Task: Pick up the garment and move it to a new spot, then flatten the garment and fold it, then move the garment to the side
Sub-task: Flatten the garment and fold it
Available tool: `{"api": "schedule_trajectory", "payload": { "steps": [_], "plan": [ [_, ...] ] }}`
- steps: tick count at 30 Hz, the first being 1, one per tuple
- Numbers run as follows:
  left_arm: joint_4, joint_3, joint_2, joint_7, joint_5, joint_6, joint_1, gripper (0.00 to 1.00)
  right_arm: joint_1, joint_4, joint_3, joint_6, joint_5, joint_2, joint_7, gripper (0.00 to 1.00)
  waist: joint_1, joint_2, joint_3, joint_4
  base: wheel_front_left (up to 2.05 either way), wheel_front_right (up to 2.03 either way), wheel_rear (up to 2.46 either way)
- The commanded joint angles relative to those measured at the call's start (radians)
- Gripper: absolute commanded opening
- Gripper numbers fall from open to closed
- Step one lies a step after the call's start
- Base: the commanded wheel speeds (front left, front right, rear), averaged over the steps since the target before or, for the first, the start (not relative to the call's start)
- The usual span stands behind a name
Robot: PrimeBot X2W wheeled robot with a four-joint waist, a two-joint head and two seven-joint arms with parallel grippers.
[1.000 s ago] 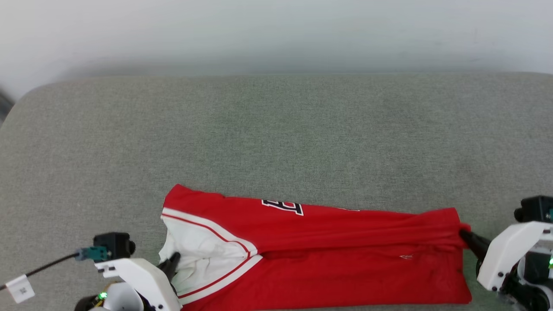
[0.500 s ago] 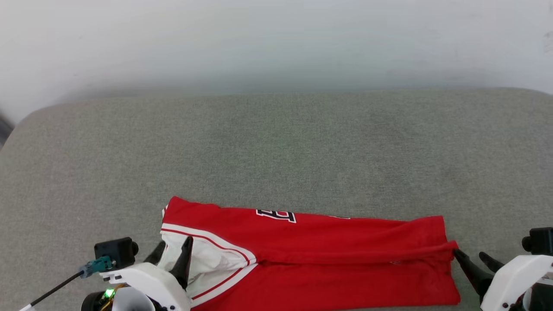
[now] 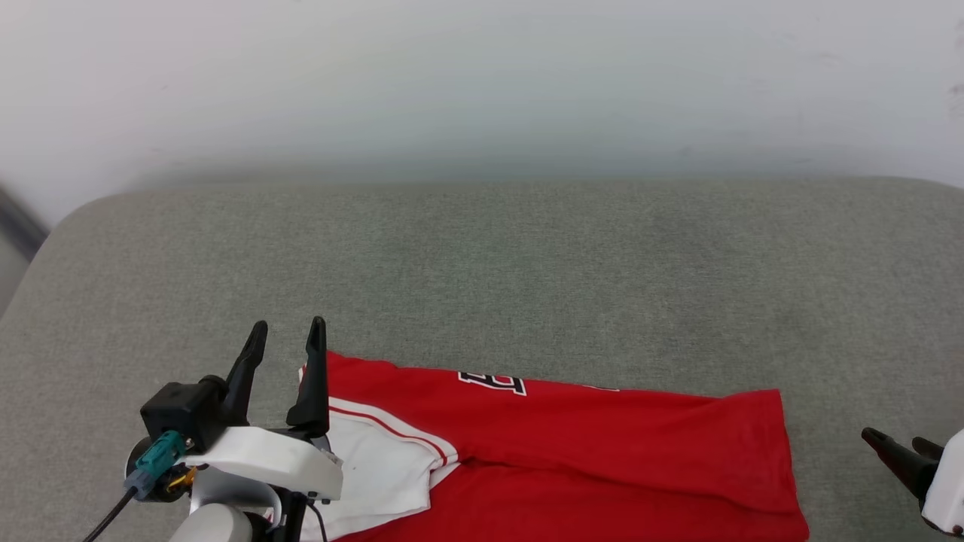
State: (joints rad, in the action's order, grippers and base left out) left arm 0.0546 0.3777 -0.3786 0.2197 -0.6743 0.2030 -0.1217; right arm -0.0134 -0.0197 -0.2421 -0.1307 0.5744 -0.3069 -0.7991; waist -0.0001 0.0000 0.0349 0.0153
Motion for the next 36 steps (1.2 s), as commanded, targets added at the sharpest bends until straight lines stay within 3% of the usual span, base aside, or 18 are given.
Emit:
{"api": "schedule_trajectory", "payload": {
  "steps": [1, 9, 19, 20, 22, 23, 36],
  "plan": [
    [-0.016, -0.001, 0.004, 0.015, 0.025, 0.007, -0.014, 1.0, -0.018, 0.003, -0.009, 0.0, -0.009, -0.003, -0.037, 1.0, 0.0001, 0.0, 0.01, 0.02, 0.0, 0.0, 0.0],
    [-0.108, 0.021, 0.023, 0.038, 0.121, 0.028, -0.038, 1.0, -0.05, -0.044, -0.024, 0.0, -0.028, 0.028, -0.161, 1.0, 0.0001, 0.0, 0.076, 0.101, 0.0, 0.0, 0.0],
    [-0.141, 0.04, 0.037, 0.042, 0.159, 0.034, -0.053, 1.0, -0.052, -0.208, 0.015, 0.0, -0.008, 0.091, -0.189, 1.0, 0.0001, 0.0, 0.12, 0.153, 0.0, 0.0, 0.0],
    [-0.139, 0.04, 0.038, 0.043, 0.16, 0.033, -0.055, 1.0, -0.052, -0.223, 0.023, 0.0, -0.005, 0.095, -0.195, 0.95, 0.0001, 0.0, 0.121, 0.154, 0.0, 0.0, 0.0],
    [-0.134, 0.038, 0.04, 0.043, 0.16, 0.031, -0.054, 1.0, -0.053, -0.244, 0.036, 0.0, 0.008, 0.103, -0.204, 0.1, 0.0001, 0.0, 0.118, 0.154, 0.0, 0.0, 0.0],
    [-0.132, 0.036, 0.04, 0.043, 0.16, 0.031, -0.053, 1.0, -0.055, -0.249, 0.04, 0.0, 0.012, 0.103, -0.205, 0.0, 0.0001, 0.0, 0.116, 0.153, 0.0, 0.0, 0.0],
    [-0.088, 0.028, 0.015, 0.031, 0.158, 0.053, 0.007, 1.0, -0.089, -0.168, 0.076, 0.0, 0.048, 0.013, -0.142, 0.0, 0.0001, 0.0, 0.023, 0.112, 0.0, 0.0, 0.0]
  ]
}}
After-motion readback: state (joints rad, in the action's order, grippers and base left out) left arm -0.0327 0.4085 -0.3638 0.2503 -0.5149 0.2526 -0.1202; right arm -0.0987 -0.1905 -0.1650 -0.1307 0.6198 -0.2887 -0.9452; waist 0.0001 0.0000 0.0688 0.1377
